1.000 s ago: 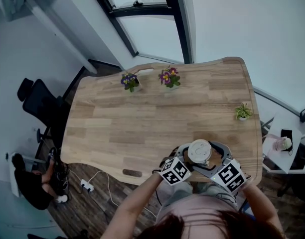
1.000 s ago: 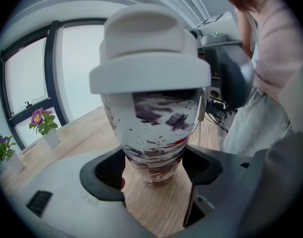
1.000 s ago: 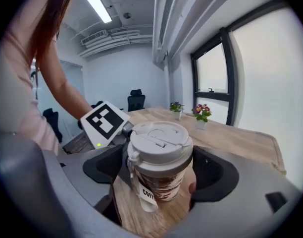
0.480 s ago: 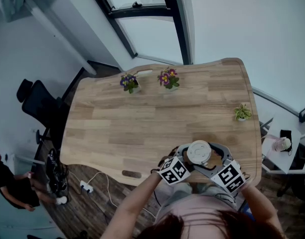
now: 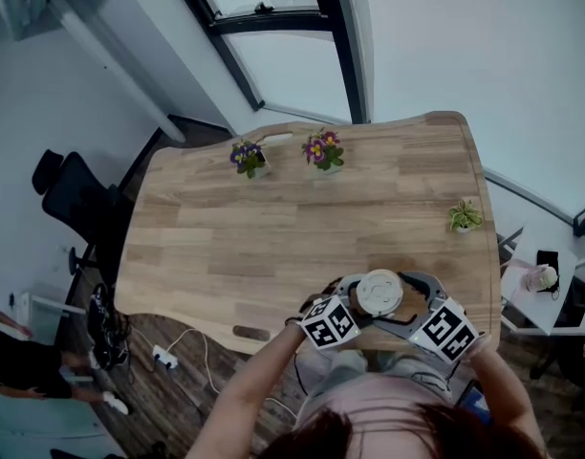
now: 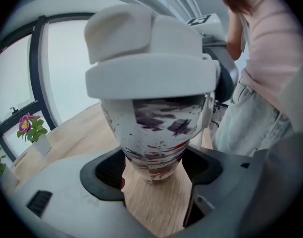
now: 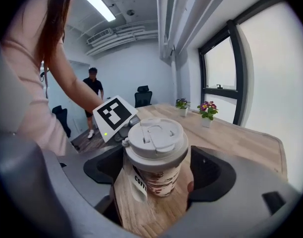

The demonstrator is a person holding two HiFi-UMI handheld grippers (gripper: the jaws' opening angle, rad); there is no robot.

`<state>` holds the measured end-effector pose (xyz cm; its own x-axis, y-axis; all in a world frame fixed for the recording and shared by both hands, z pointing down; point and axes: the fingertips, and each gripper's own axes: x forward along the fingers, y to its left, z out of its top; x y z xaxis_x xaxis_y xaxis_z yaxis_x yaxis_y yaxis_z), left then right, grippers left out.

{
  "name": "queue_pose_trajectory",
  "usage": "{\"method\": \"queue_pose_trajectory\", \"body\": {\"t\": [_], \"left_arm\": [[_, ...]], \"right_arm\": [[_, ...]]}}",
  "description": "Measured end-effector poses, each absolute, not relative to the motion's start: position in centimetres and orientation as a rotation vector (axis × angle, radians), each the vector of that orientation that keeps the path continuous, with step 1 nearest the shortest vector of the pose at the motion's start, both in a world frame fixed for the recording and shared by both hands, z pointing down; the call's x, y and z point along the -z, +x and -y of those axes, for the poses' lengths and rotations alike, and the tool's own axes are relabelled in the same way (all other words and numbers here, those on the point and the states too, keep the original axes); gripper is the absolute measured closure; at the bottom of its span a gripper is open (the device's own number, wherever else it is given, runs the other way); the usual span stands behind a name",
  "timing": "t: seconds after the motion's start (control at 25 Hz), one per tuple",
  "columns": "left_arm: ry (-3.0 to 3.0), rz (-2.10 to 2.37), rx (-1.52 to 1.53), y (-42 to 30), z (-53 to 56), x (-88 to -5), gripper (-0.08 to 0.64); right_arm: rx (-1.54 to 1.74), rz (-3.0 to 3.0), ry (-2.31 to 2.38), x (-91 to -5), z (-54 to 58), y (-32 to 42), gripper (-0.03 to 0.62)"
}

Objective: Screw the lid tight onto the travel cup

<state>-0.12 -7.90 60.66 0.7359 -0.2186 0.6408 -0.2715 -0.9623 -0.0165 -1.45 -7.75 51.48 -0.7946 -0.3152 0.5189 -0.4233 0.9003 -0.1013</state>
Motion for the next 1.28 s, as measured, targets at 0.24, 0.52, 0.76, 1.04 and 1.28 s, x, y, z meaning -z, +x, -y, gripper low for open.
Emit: {"method": "queue_pose_trajectory", "body": {"t": [0.24,0.52,0.76,1.04,1.28], "left_arm": [[2.833,0.482,-1.026,-0.10,8.09,-60.58,0.213],[2.816,0.538,-1.020,-0.20,8.24,-60.68,0.215],[2.854,0.392,-1.063,-0.02,7.82,-60.67,0.213],[2.838,0.504,-1.043,-0.15,8.12,-60.54,0.215],[2.829,0.554,-0.999,-0.44,8.24,-60.66,0.213]], "right_arm": [[-0.229,2.561,0.639,-51.34,8.06,-1.73,0.193],[-0.298,2.557,0.788,-51.59,8.06,-1.68,0.193],[-0.229,2.576,0.552,-51.42,8.05,-1.90,0.192],[-0.204,2.594,0.673,-51.14,8.36,-2.13,0.193],[-0.285,2.620,0.619,-51.32,8.02,-2.47,0.192]]}}
